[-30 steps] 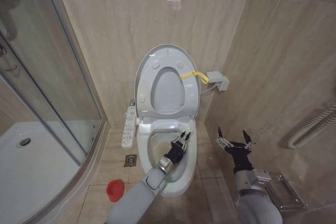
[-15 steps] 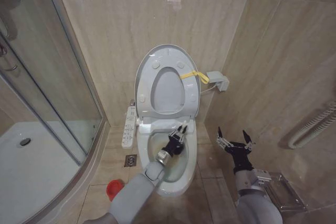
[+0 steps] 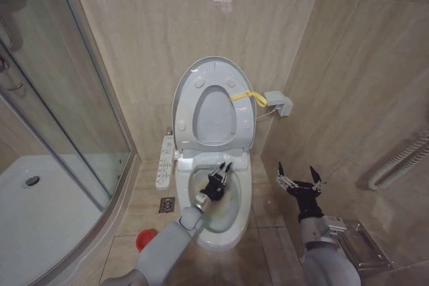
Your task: Open the toilet lid, clean the toilet bowl with a toilet brush, close the toilet lid, and flush.
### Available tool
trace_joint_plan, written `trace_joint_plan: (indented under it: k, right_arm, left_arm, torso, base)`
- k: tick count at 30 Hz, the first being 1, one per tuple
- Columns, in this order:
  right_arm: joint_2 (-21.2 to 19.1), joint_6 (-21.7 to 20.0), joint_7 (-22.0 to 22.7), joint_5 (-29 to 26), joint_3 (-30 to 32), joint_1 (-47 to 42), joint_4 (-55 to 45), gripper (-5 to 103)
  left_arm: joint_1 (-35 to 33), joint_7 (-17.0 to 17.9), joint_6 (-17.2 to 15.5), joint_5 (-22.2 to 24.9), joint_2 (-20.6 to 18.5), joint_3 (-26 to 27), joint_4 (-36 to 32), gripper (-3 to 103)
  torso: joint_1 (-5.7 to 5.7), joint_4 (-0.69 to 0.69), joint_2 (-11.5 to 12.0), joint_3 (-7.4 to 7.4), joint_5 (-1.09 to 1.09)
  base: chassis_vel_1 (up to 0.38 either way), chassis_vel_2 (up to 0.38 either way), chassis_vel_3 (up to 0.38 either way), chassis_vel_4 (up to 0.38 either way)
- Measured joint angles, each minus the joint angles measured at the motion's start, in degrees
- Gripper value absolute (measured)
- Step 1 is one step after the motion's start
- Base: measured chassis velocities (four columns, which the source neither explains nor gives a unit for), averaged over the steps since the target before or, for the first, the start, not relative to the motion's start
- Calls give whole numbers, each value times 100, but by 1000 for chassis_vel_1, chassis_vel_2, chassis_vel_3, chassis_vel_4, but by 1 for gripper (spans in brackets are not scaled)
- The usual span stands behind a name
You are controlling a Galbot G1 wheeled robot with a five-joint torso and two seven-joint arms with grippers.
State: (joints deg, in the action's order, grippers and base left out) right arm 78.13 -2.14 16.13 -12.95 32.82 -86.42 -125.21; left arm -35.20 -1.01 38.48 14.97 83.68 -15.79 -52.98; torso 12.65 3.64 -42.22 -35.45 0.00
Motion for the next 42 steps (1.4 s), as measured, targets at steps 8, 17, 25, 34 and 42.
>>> trace_joint_plan:
  k: [8, 17, 25, 34, 42]
  right_arm:
    - [0, 0, 0, 0, 0, 0, 0, 100]
    - [0, 0, 0, 0, 0, 0, 0, 100]
    - [0, 0, 0, 0, 0, 0, 0, 100]
    - [0, 0, 0, 0, 0, 0, 0, 100]
    - [0, 0, 0, 0, 0, 0, 0, 100]
  left_arm:
    - [-134, -16, -141, 90, 118, -197, -564, 19]
    - [18, -107, -43, 426, 222, -99, 188, 19]
    - [46, -83, -181, 440, 185, -64, -403, 19]
    - [-51, -62, -222, 500, 352, -233, -68, 19]
    - [161, -20, -159, 452, 312, 104, 411, 19]
  torso:
    - [-1, 3, -1, 1, 1]
    - [0, 1, 0, 0, 0]
    - [0, 2, 0, 0, 0]
    - [0, 3, 0, 0, 0]
    - [0, 1, 0, 0, 0]
  base:
    - [0, 0, 0, 0]
    - [0, 0, 0, 0]
    - [0, 0, 0, 0]
    - [0, 0, 0, 0]
    - [0, 0, 0, 0]
